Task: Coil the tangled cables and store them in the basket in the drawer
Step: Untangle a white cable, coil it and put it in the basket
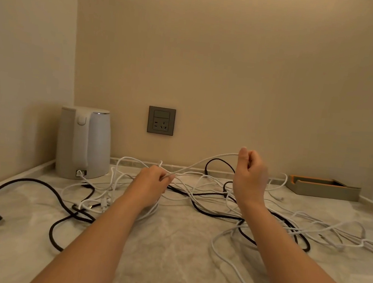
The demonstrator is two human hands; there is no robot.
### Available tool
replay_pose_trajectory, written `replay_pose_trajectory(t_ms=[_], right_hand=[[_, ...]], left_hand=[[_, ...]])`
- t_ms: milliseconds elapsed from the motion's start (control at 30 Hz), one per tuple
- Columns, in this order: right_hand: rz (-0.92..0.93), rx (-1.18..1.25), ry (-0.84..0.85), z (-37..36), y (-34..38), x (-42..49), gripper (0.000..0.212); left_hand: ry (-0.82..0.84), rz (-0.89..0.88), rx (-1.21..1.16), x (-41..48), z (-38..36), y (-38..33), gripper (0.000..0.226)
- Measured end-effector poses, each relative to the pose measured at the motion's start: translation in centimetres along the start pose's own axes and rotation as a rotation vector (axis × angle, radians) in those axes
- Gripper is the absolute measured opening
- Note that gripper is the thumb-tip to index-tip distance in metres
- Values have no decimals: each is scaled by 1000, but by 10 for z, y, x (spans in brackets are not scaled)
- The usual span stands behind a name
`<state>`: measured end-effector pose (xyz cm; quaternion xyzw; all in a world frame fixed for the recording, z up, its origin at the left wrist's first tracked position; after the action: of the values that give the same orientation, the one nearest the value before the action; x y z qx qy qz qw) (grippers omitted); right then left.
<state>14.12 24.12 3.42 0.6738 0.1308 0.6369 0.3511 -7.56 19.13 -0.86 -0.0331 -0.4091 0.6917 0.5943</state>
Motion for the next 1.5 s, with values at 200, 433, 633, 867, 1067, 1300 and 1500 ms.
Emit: replay_pose_trajectory(t_ms=[200,433,633,867,1067,1300,1500], right_hand=[[-43,-416,235,-7,-24,4,25],[259,-725,811,-38,2,-21,58],[447,-577,799,-47,27,-37,21],[348,-130,451,-33,31,-23,22],[204,84,248,-19,31,-14,20],[-55,218,-64,1,14,-2,27],[-138,35,77,14,-13,10,24]], left_hand=[[-32,-33,31,-3,3,-10,60],[69,-72,131,-7,-1,-17,61],[107,-135,183,-7,-8,-24,64],[-68,-157,121,-6,3,-19,53],[-80,-49,37,-3,4,7,38],[-101,5,93,-3,3,20,34],[-158,79,-88,2,19,23,44]])
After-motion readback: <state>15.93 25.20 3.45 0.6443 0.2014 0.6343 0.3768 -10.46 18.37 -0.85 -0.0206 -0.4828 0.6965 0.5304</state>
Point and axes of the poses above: each hand's wrist, its own x-axis towards the middle knuckle, its own z-axis out of the back of the hand, y = z × x, the point moved 5 cm from there along x, towards the middle knuckle, and after that the axes turned 2 degrees about z, right-handed, at the moved point
